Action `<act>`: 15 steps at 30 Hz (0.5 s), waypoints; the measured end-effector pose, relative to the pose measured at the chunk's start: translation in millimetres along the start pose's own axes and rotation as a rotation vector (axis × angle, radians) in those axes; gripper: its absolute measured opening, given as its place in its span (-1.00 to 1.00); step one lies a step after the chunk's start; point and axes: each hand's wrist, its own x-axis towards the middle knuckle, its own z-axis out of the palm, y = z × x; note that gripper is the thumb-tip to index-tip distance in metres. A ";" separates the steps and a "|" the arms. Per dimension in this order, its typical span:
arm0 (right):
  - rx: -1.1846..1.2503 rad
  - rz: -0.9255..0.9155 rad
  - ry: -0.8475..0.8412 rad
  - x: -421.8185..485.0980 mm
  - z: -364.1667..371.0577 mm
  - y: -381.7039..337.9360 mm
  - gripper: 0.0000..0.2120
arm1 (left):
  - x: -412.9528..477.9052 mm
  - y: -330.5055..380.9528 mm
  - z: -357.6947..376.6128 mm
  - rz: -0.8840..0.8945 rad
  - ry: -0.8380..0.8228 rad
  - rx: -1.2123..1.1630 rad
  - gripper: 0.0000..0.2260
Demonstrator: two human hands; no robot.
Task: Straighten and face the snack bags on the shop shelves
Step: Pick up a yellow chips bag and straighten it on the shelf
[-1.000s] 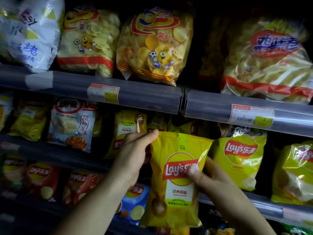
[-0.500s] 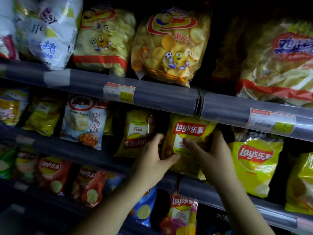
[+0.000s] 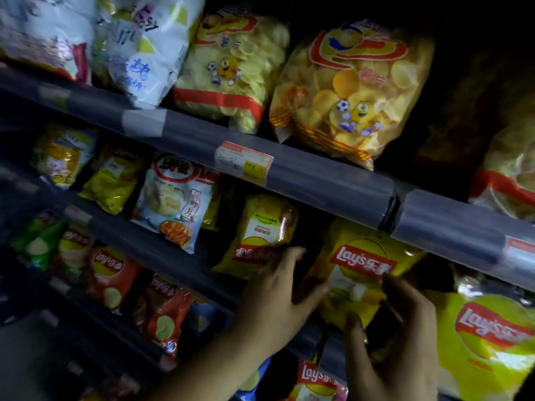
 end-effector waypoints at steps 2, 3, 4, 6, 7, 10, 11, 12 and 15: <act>0.065 0.004 -0.052 -7.1 9.0 -8.5 -0.51 | -7.3 -7.7 -21.4 0.098 0.189 -0.054 -0.60; 0.080 -0.003 -0.091 -9.2 18.2 -11.8 -0.57 | -6.6 -18.5 -33.9 0.131 0.281 -0.058 -0.66; 0.085 -0.010 -0.136 -8.7 29.8 -15.1 -0.61 | -1.2 -30.4 -45.5 0.143 0.350 -0.052 -0.67; 0.046 -0.014 -0.187 -0.1 60.7 -26.4 -0.60 | 23.4 -54.1 -65.4 0.142 0.373 -0.008 -0.56; 0.020 -0.014 -0.193 7.0 76.2 -32.7 -0.57 | 37.7 -60.5 -72.0 0.139 0.330 0.001 -0.47; -0.136 0.087 -0.117 33.7 129.6 -54.7 -0.44 | 79.9 -78.1 -82.6 0.172 0.083 -0.059 -0.34; -0.154 0.186 -0.092 43.9 142.7 -61.1 -0.44 | 88.4 -82.3 -83.8 0.195 0.024 -0.076 -0.37; -0.153 0.288 -0.079 54.0 151.5 -66.4 -0.49 | 92.7 -84.0 -84.2 0.214 -0.008 -0.089 -0.41; -0.124 0.503 -0.031 67.5 165.0 -85.2 -0.65 | 100.0 -85.9 -97.7 0.286 -0.057 -0.165 -0.49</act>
